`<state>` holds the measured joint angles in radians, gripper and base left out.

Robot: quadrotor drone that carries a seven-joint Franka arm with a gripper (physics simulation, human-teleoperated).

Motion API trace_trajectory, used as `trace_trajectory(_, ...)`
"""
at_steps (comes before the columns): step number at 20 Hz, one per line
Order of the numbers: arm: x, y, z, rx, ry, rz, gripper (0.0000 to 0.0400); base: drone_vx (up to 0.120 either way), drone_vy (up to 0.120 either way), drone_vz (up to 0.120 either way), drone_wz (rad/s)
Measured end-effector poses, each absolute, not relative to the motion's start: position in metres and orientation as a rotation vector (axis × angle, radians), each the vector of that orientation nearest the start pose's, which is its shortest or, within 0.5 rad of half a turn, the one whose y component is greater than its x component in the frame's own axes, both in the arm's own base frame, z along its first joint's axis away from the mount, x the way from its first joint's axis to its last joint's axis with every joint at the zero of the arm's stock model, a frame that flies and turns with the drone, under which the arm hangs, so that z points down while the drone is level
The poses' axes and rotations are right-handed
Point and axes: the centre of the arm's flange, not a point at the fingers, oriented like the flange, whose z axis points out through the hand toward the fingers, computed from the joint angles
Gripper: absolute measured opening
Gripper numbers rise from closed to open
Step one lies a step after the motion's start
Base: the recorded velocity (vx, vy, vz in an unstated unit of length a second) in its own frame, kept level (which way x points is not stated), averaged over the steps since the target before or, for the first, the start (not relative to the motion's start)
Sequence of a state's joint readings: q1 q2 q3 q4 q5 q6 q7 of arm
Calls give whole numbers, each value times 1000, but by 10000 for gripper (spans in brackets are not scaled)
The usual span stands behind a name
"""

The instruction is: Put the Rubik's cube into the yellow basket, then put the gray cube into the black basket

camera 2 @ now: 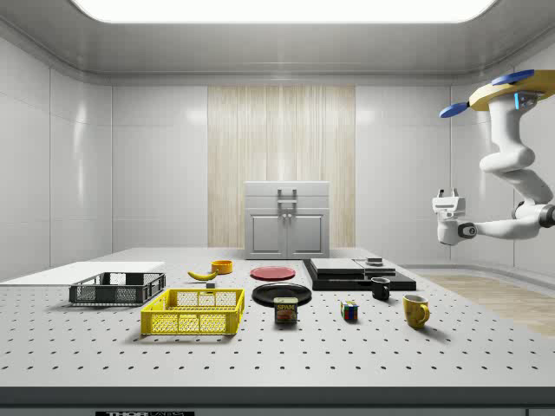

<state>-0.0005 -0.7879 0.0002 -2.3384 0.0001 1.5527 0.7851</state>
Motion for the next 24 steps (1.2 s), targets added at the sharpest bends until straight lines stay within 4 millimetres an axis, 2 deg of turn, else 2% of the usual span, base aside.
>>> trace_trajectory(2, 302, 0, 613, -2901, 1202, -6, 400, 0, 0, 0, 0)
trace_trajectory(8, 302, 0, 654, -2899, 1201, -12, 400, 0, 120, 0, 0)
trace_trajectory(12, 303, 0, 673, -2898, 1201, -17, 400, 0, 120, 0, 0)
trace_trajectory(17, 304, 0, 685, -2897, 1200, -23, 400, 0, 120, 0, 0)
trace_trajectory(24, 304, 0, 690, -2895, 1199, -30, 400, 0, 120, 0, 0)
